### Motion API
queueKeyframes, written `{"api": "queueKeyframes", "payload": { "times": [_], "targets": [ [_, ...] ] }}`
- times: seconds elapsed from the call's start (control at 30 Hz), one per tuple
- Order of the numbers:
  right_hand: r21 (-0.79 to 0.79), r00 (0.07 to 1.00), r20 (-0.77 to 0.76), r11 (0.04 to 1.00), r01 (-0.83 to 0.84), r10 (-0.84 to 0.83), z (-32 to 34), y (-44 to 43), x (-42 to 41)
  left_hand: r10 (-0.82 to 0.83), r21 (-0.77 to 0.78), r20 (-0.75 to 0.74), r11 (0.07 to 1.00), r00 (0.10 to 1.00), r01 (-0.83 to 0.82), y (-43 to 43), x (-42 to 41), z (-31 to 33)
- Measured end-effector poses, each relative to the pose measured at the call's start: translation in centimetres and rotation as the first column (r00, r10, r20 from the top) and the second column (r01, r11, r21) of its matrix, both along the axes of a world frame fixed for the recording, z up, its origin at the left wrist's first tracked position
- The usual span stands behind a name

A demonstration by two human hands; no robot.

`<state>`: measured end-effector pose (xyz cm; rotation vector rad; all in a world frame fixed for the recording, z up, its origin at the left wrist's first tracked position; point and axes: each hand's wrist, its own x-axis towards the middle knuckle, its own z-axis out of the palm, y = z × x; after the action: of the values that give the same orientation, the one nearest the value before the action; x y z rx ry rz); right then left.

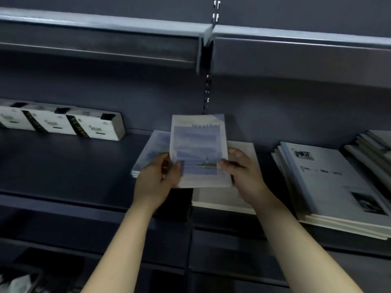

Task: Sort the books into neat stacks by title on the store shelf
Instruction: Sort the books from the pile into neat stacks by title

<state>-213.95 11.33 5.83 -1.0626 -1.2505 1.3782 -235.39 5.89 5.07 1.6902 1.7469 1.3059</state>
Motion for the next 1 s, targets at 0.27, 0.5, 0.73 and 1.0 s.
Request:
{"api": "queueKeyframes", "payload": {
  "times": [0.27,0.5,0.73,1.0],
  "targets": [
    [-0.029,0.950,0.284,0.989,0.144,-0.129,-0.9,2.6,-7.6,0.222,0.119,-0.604,0.975,0.765,-0.189,-0.6,-8.7,-4.1],
    [0.106,0.819,0.532,0.976,0.189,-0.216,-1.0,3.1,-9.9,0.141,0.094,-0.630,0.990,0.763,-0.106,-0.6,-9.6,-4.5],
    [0.216,0.704,0.651,0.959,0.186,-0.283,-1.1,3.4,-11.1,0.164,0.116,-0.589,0.986,0.791,-0.119,-0.9,-9.7,-5.0],
    [0.286,0.650,0.690,0.945,0.159,-0.318,-1.3,2.8,-11.8,0.174,0.126,-0.594,0.984,0.785,-0.123,-0.9,-9.6,-5.1]
  ]
}}
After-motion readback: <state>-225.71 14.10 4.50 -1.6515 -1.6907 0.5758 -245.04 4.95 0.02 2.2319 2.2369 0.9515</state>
